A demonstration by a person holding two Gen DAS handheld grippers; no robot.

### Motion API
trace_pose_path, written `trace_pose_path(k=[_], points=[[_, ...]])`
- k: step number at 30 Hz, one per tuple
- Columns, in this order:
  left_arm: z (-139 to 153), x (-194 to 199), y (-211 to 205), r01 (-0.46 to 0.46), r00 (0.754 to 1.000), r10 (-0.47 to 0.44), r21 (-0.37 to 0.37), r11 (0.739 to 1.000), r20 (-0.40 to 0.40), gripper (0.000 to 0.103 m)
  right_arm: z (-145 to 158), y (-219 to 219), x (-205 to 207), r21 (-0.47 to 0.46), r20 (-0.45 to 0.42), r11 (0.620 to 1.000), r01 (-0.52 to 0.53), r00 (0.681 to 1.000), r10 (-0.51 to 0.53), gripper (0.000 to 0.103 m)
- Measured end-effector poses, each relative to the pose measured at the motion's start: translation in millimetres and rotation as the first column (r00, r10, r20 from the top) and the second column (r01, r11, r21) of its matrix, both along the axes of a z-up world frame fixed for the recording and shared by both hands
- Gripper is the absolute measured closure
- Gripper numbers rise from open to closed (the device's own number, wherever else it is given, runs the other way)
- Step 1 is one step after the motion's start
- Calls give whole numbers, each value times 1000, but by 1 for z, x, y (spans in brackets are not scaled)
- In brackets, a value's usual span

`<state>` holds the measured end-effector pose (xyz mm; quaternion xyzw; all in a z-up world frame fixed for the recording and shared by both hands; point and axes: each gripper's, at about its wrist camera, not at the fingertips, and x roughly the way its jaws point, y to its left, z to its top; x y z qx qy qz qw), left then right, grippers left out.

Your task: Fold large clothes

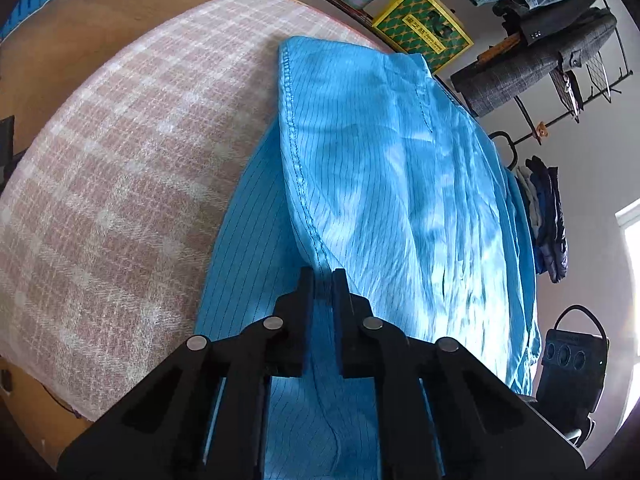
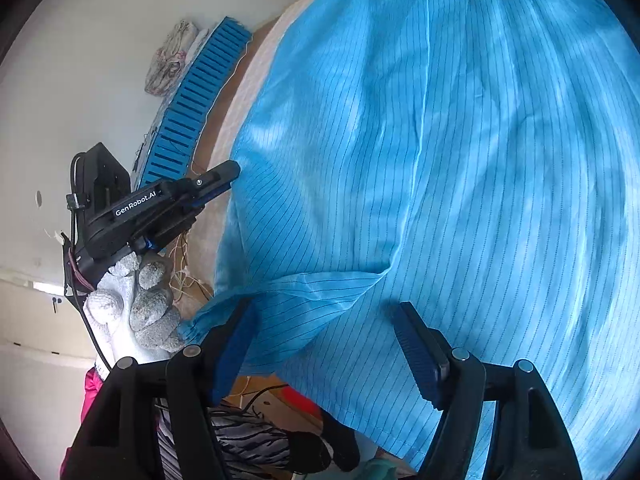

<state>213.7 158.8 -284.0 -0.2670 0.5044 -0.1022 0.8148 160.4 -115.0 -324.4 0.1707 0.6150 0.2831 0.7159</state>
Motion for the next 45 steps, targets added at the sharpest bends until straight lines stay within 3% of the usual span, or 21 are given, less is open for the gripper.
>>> trace_pose_path(k=[1, 2, 4, 7, 9, 11, 12, 13, 14, 17, 21, 24, 28, 30, 33, 36, 38, 39, 40, 43, 45], points=[[2, -1, -1, 3, 1000, -4, 11, 1000, 10, 98, -1, 4, 0, 5, 2, 1000, -14, 1000, 14, 58], [6, -1, -1, -1, 1000, 0, 17, 1000, 20, 99, -3, 9, 1, 21, -9, 999, -26, 1000, 26, 70], [12, -4, 3, -12, 999, 11, 15, 1000, 39, 100, -3, 15, 1, 62, -20, 998, -27, 999, 28, 85], [29, -8, 11, -47, 997, 44, 60, 997, 62, 101, 7, 27, -2, 144, -11, 989, -47, 999, 49, 97], [45, -11, 12, -71, 994, 57, 140, 988, 97, 101, 19, 36, -3, 176, 23, 982, -68, 998, 65, 97], [54, -14, 15, -118, 988, 90, 233, 965, 126, 95, 27, 44, -8, 64, 99, 993, -101, 991, 94, 95], [53, -15, 19, -127, 987, 100, 230, 965, 125, 88, 28, 46, -9, -11, 133, 995, -104, 986, 105, 84], [50, -17, 25, -122, 989, 101, 199, 973, 111, 70, 27, 45, -11, -62, 160, 993, -97, 982, 105, 66], [45, -19, 30, -114, 990, 99, 162, 980, 99, 60, 26, 42, -10, -90, 169, 993, -82, 981, 96, 64], [34, -29, 43, -125, 992, 118, 147, 981, 54, 60, 17, 29, -5, -66, 125, 996, -53, 990, 61, 63], [15, -54, 56, -121, 992, 124, 88, 989, -28, 60, 6, 19, 4, -14, 60, 1000, -22, 998, 22, 45], [5, -79, 48, -96, 993, 100, 63, 993, -59, 60, -4, 14, 9, 37, 5, 999, 1, 1000, -1, 43], [-1, -95, 24, -45, 997, 51, 99, 994, -56, 60, -12, 19, 20, 54, -24, 997, 51, 998, -49, 42], [2, -101, 4, 9, 999, -4, 151, 989, -32, 60, -13, 21, 24, 80, -46, 993, 82, 996, -78, 37], [5, -112, -31, 120, 992, -124, 267, 956, -2, 60, -15, 23, 24, 80, -54, 992, 100, 994, -96, 33], [0, -124, -62, 240, 968, -252, 353, 904, -14, 60, -13, 42, 24, 25, -15, 997, 70, 997, -69, 33], [-1, -130, -69, 264, 960, -278, 375, 889, -19, 60, -8, 56, 21, -31, 28, 999, 31, 999, -30, 45], [2, -132, -66, 255, 963, -269, 358, 899, -10, 60, -8, 59, 18, -55, 35, 998, -2, 999, 4, 74], [6, -132, -59, 232, 969, -246, 330, 915, 1, 60, -9, 60, 15, -77, 33, 997, -26, 999, 29, 86], [16, -129, -26, 116, 991, -128, 252, 961, 33, 60, -7, 59, 8, -134, 68, 990, -43, 996, 53, 87], [14, -124, -5, 34, 999, -40, 252, 967, 18, 60, -7, 51, 1, -166, 83, 984, -56, 994, 70, 87]])
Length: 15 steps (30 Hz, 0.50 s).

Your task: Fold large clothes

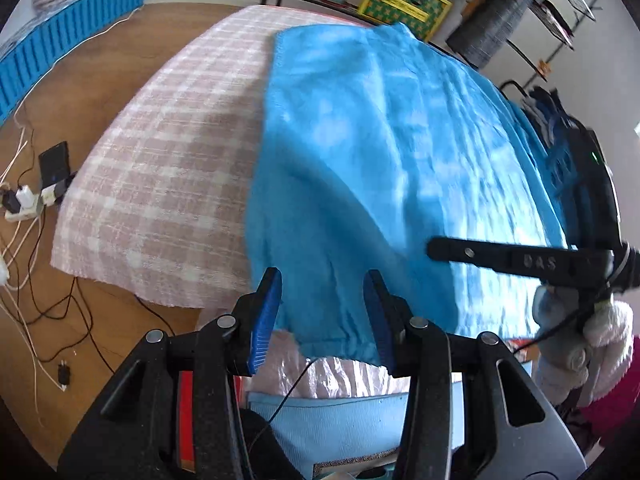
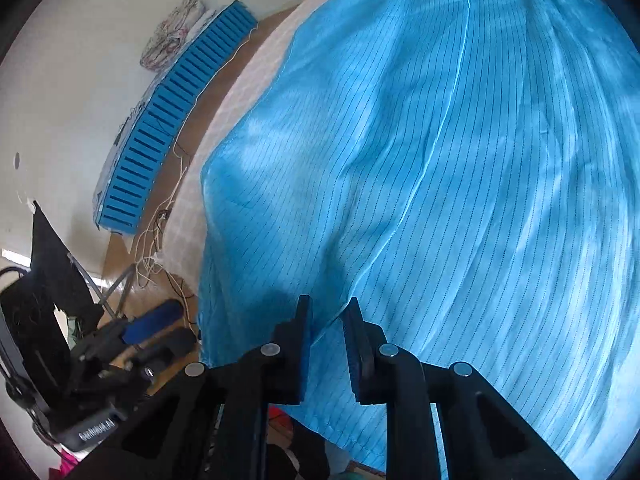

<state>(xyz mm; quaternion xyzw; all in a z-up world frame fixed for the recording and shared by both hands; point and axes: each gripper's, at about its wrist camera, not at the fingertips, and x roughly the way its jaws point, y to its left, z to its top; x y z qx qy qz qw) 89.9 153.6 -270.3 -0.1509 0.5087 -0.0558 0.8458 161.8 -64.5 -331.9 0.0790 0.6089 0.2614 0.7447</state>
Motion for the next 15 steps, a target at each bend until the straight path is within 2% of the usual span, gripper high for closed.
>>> trace_pose_path(k=[2, 4, 5, 8, 10, 12, 13, 14, 15], points=[[-10, 8, 15, -54, 998, 54, 2, 999, -40, 60, 1, -12, -4, 8, 9, 1000, -7, 1000, 7, 86], [-22, 15, 23, -98, 992, 98, 5, 995, -78, 60, 6, -16, -6, -2, 30, 1000, 3, 1000, -3, 77], [-27, 19, 25, -108, 990, 108, 4, 994, -95, 60, 10, -20, -9, -17, 55, 1000, 11, 998, -10, 70], [-36, 26, 22, -90, 988, 84, -45, 995, -126, 60, 23, -18, -11, -86, 151, 996, 16, 989, -3, 69], [-37, 26, 18, -85, 989, 82, -18, 996, -122, 60, 31, -21, -14, -87, 194, 996, 22, 981, -5, 68], [-38, 26, 13, -74, 990, 76, 15, 997, -120, 60, 35, -21, -15, -46, 209, 999, 12, 978, -2, 67], [-38, 25, 11, -72, 991, 76, 38, 997, -113, 62, 35, -22, -17, -31, 210, 1000, 2, 978, 4, 67], [-37, 25, 9, -72, 991, 80, 73, 995, -109, 71, 34, -19, -17, -27, 208, 1000, -13, 978, 19, 67], [-36, 24, 10, -85, 989, 96, 106, 991, -109, 73, 31, -15, -18, -37, 206, 999, -32, 978, 39, 67]])
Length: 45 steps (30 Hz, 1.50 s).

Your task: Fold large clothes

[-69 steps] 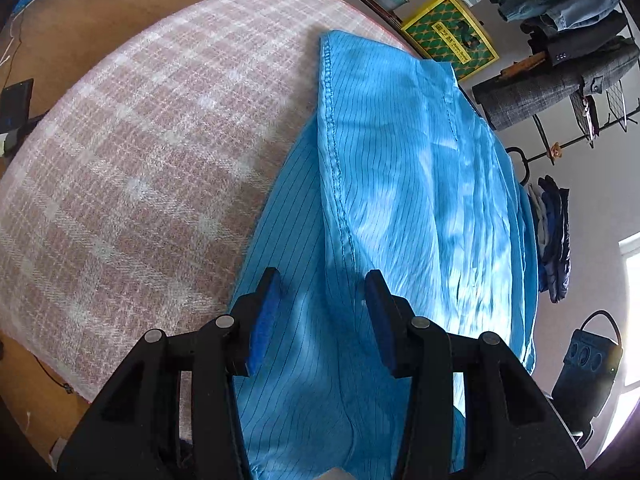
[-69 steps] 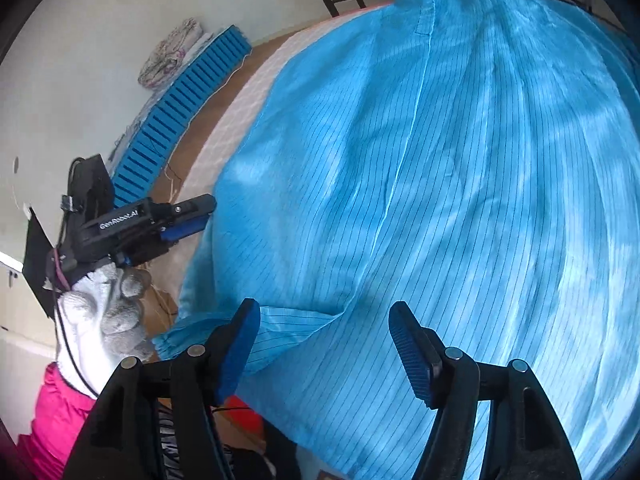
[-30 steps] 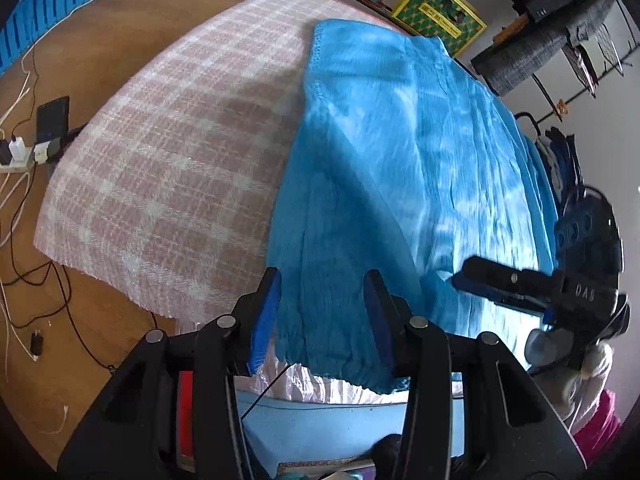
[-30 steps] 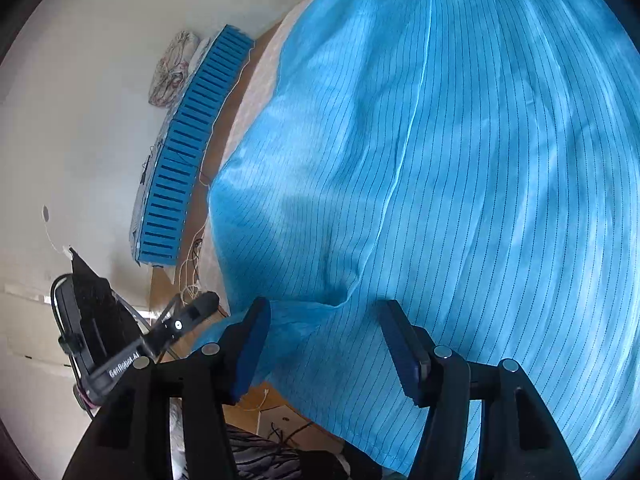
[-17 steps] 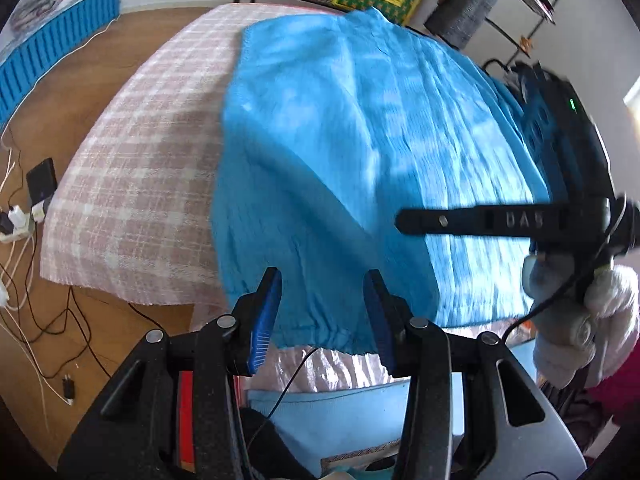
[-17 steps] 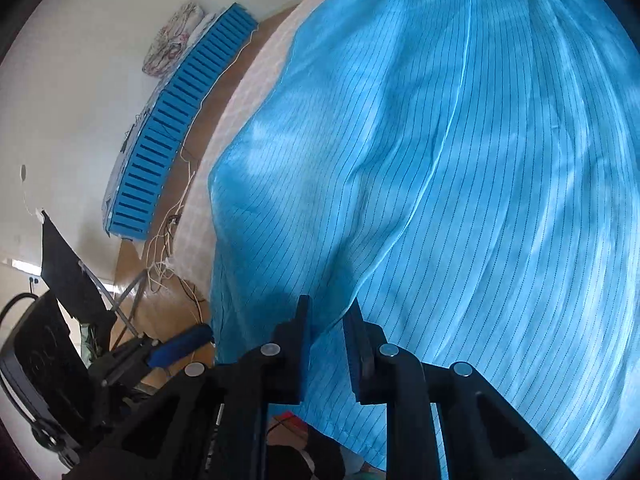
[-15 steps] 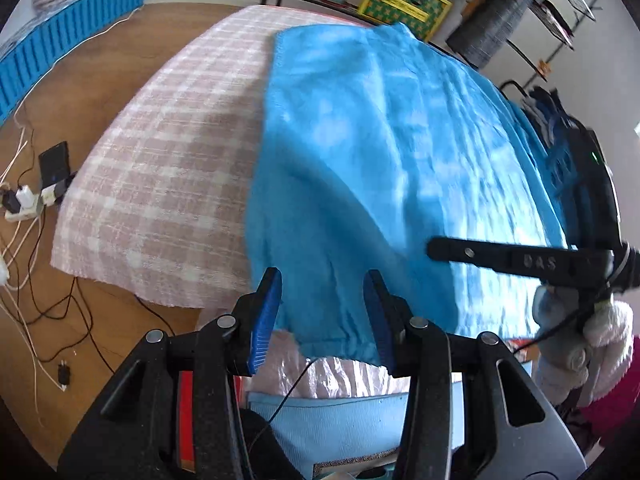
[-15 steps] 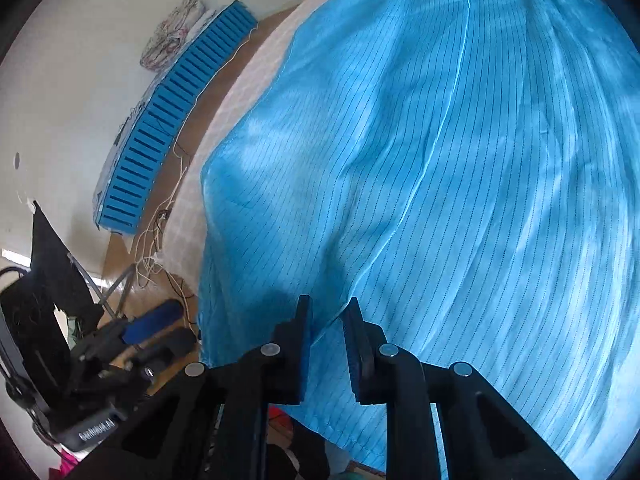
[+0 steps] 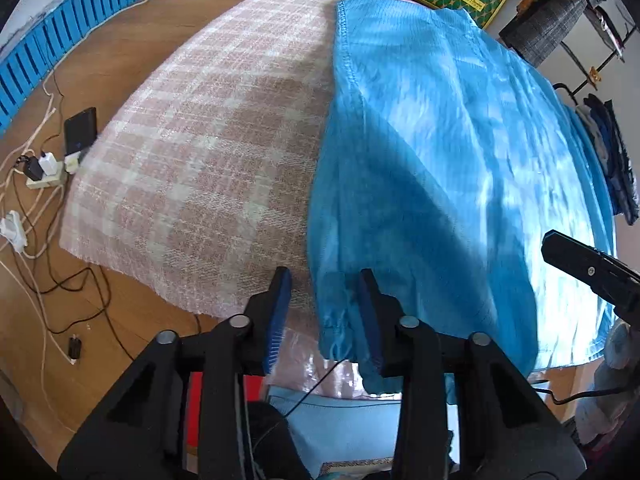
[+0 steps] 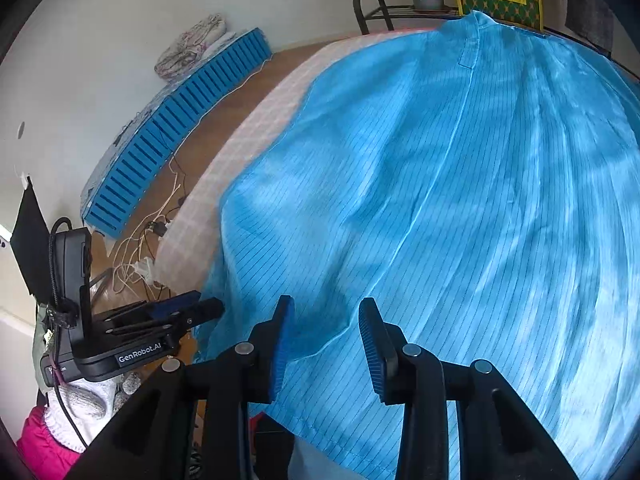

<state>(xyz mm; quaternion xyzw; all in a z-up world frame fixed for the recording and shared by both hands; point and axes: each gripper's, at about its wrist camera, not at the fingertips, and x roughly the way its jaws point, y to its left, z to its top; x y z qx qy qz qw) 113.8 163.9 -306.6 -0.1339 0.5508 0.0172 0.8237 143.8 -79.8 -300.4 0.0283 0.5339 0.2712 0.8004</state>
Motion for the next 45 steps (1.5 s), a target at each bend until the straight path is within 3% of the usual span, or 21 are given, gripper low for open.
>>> trace_pose_path(k=[4, 7, 10, 16, 19, 25, 27, 28, 30, 31, 32, 36, 37, 39, 40, 42, 45], points=[[4, -8, 16, -65, 998, 65, 0, 998, 20, 73, -14, 12, -2, -71, -4, 997, -41, 999, 41, 67], [12, -13, 22, -64, 995, 71, -114, 991, 63, 72, -20, 14, -1, -77, -22, 996, -45, 999, 43, 67], [17, -14, 15, -20, 996, 34, -176, 984, 77, 71, -21, 14, 3, -77, -25, 996, -38, 999, 36, 66], [2, -7, -14, 59, 998, -57, -86, 995, 17, 71, -25, 10, 5, -70, -36, 997, -29, 999, 26, 66], [6, -8, -15, 65, 998, -64, -56, 996, 27, 97, -26, 9, 5, -73, -32, 997, -30, 999, 28, 66], [17, -22, 4, 0, 998, 8, -128, 992, 61, 102, -17, 11, 3, -65, -10, 997, -38, 999, 38, 64], [17, -23, 4, -5, 998, 12, -125, 992, 59, 102, -18, 13, 2, -83, 0, 995, -52, 999, 52, 56], [16, -21, 5, -4, 999, 11, -129, 992, 49, 99, -20, 14, 2, -88, -5, 995, -55, 998, 55, 54], [10, -19, 10, -28, 999, 31, -158, 987, 21, 69, -26, 15, 3, -99, -22, 994, -56, 998, 54, 54], [8, -17, 15, -55, 998, 60, -186, 981, 20, 44, -26, 15, 3, -96, -19, 994, -53, 998, 52, 54], [7, -15, 20, -83, 996, 90, -213, 973, 23, 40, -24, 14, 3, -92, -17, 994, -52, 999, 50, 54], [-6, 3, 33, -135, 990, 137, -294, 946, -15, 41, -12, 9, 4, -34, 25, 999, -26, 999, 27, 54], [-9, 6, 34, -139, 990, 141, -303, 943, -17, 47, -11, 8, 5, -25, 37, 999, -19, 999, 20, 53], [-10, 12, 34, -127, 991, 130, -300, 945, -10, 73, -10, 7, 6, -8, 56, 1000, -8, 998, 9, 51], [-13, 15, 33, -112, 994, 111, -332, 937, -22, 96, -11, 8, 7, 3, 65, 1000, -4, 998, 4, 49], [-15, 15, 31, -104, 994, 101, -349, 931, -27, 100, -16, 12, 9, -1, 71, 1000, -13, 997, 13, 44], [2, 5, 31, -92, 994, 106, -304, 948, 31, 101, -27, 24, 11, -124, 69, 991, -52, 996, 61, 47]])
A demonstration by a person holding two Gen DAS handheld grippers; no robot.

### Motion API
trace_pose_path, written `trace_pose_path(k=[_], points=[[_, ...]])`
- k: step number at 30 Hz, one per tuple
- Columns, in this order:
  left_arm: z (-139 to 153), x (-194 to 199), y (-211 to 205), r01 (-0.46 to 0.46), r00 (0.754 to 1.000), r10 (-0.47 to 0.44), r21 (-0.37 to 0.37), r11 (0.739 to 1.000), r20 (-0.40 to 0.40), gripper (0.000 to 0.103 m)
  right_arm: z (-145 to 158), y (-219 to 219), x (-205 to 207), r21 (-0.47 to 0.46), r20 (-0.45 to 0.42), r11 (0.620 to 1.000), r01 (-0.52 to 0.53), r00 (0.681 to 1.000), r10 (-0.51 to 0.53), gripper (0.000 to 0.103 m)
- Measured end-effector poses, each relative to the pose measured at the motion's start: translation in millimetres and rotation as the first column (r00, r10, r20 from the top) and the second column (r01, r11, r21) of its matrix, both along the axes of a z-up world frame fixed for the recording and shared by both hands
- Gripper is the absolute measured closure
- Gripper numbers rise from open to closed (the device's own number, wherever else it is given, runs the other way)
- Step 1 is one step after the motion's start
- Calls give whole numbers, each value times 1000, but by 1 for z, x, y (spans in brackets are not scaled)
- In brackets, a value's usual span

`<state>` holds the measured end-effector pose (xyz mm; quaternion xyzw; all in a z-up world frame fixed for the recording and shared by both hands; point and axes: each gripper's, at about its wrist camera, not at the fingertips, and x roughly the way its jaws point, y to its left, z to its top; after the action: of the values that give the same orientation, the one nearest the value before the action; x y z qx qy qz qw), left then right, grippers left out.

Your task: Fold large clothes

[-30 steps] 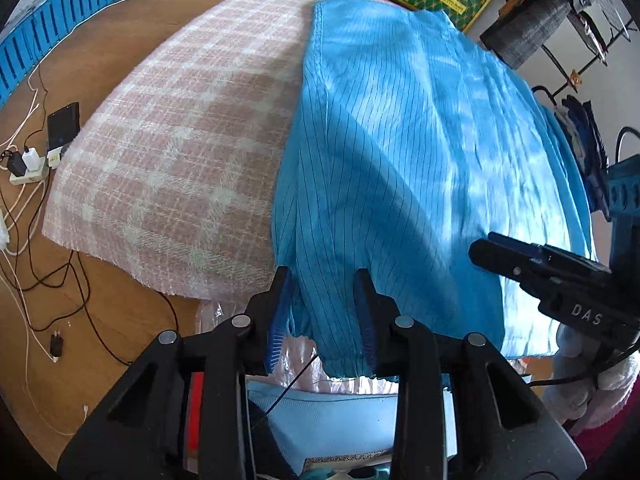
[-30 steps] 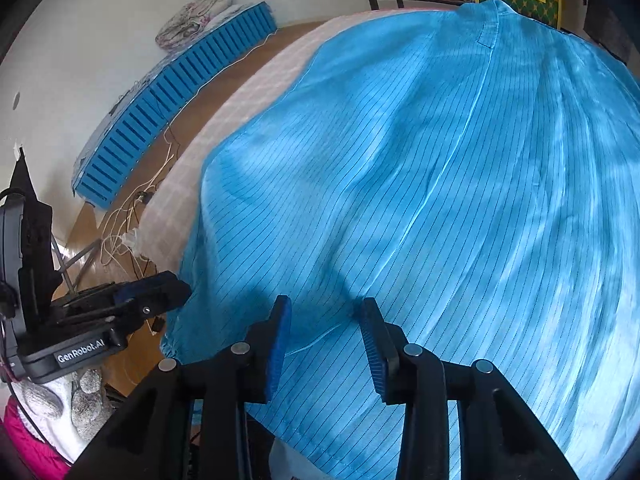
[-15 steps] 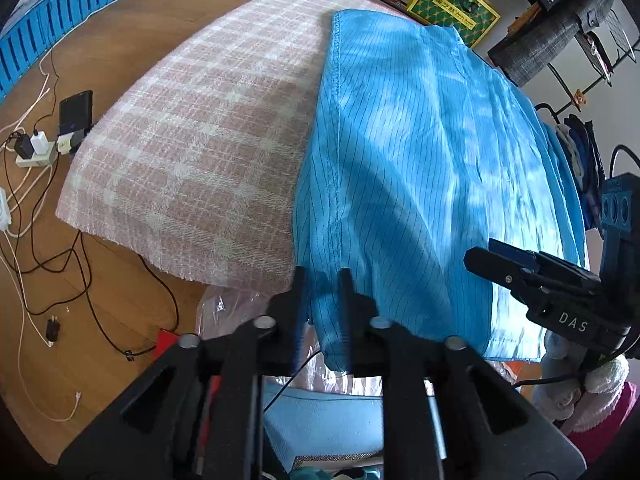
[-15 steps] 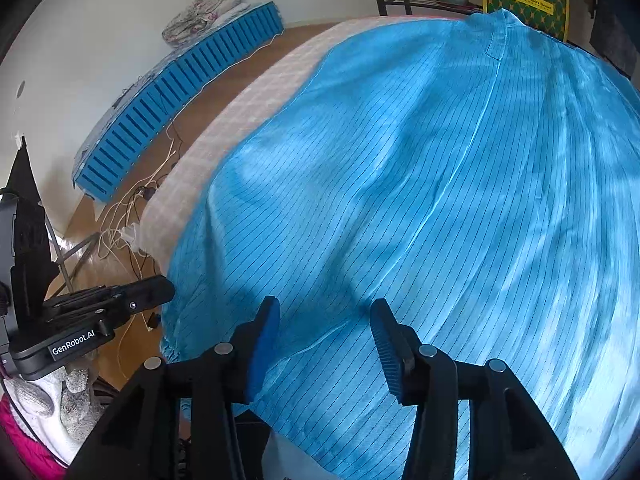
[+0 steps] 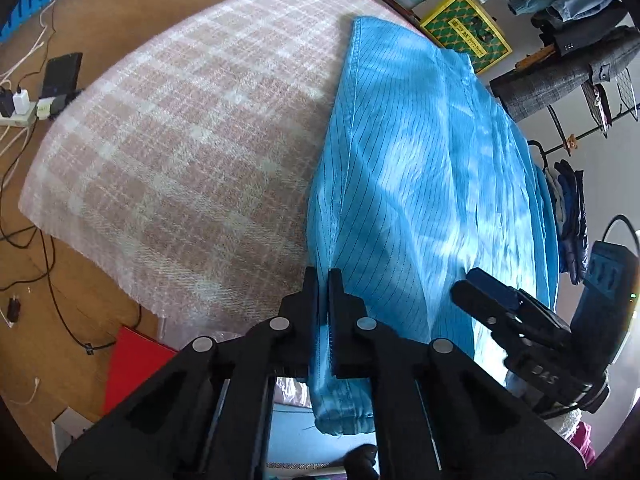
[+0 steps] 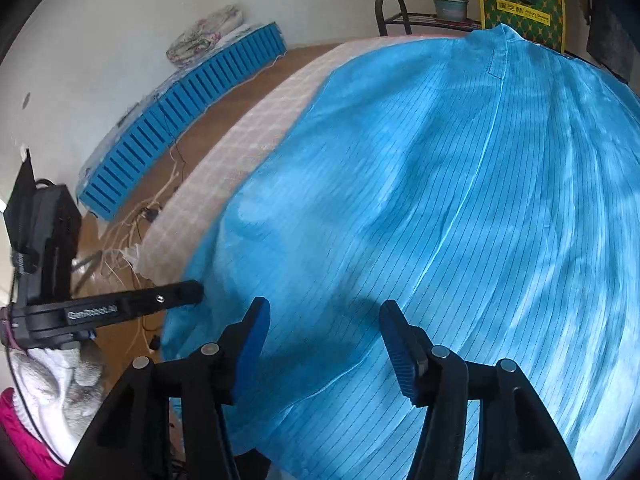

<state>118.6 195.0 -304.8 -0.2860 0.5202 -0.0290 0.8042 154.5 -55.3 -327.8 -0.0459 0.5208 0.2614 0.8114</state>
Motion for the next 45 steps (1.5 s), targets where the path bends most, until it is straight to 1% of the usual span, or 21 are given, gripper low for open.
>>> trace_pose_path(k=[1, 3, 6, 7, 8, 10, 11, 13, 14, 15, 16, 17, 18, 19, 25, 29, 30, 34, 37, 42, 45], points=[[4, -3, 2, -7, 1000, 7, 6, 1000, 11, 102, 1, 2, -1, -20, 24, 1000, -19, 1000, 20, 47], [4, -5, 7, -19, 1000, 20, -4, 1000, 16, 102, 4, 6, 0, -47, 18, 998, -39, 999, 40, 47], [-3, -4, 13, -42, 999, 42, -40, 998, 6, 102, 13, 4, 5, 27, -1, 999, -21, 1000, 21, 47], [-6, -4, 16, -58, 998, 58, -58, 997, -6, 93, 13, 6, 6, 31, -9, 999, -24, 1000, 25, 47], [-9, -4, 19, -70, 997, 69, -82, 994, -15, 73, 13, 10, 6, 16, -10, 999, -32, 999, 33, 47], [-12, -3, 24, -101, 995, 101, -124, 987, -7, 50, 6, 16, 3, -25, -12, 999, -48, 999, 47, 47], [-14, -1, 24, -104, 995, 104, -129, 986, -8, 50, 1, 17, 2, -34, -18, 998, -51, 999, 51, 46], [-18, 4, 20, -84, 996, 83, -122, 989, -13, 50, 0, 20, -1, -47, 10, 997, -64, 998, 65, 43], [-18, 6, 18, -75, 997, 75, -108, 991, -9, 52, 0, 21, -2, -55, 18, 996, -69, 997, 71, 42], [-17, 9, 16, -63, 998, 63, -97, 993, -5, 59, 0, 22, -2, -51, 12, 996, -72, 997, 73, 39], [-20, 13, 12, -38, 999, 36, -118, 992, -18, 89, 0, 22, -2, -39, 8, 997, -69, 998, 69, 37], [-26, 17, 9, -17, 999, 11, -164, 986, -40, 101, 1, 21, -1, -23, 0, 998, -62, 998, 62, 36], [-28, 18, 7, -24, 999, 16, -176, 984, -43, 101, 1, 19, 1, -7, -11, 999, -54, 999, 54, 35], [-25, 17, 5, -24, 999, 19, -159, 987, -32, 102, 1, 17, 3, 10, -20, 999, -45, 999, 45, 35], [13, 9, -6, 9, 996, -2, -76, 997, 94, 103, 13, -2, 27, 152, -159, 988, 42, 987, -18, 36], [24, 7, -19, 32, 991, -27, -30, 999, 133, 103, 33, 4, 59, 182, -203, 982, 48, 979, -10, 34], [25, 8, -21, 37, 990, -33, -26, 999, 136, 103, 38, 10, 67, 180, -209, 983, 38, 978, 1, 29], [26, 10, -27, 53, 988, -49, -22, 998, 144, 103, 50, 43, 98, 140, -210, 990, 27, 978, 3, 27], [29, 10, -31, 63, 986, -61, -5, 998, 154, 103, 49, 76, 114, 95, -220, 995, -8, 975, 29, 27], [31, 9, -41, 85, 982, -90, 39, 996, 166, 103, 30, 120, 131, -18, -205, 999, -51, 978, 46, 28], [32, 7, -46, 94, 981, -101, 51, 994, 167, 103, 12, 131, 137, -107, -207, 994, -39, 978, 16, 31]])
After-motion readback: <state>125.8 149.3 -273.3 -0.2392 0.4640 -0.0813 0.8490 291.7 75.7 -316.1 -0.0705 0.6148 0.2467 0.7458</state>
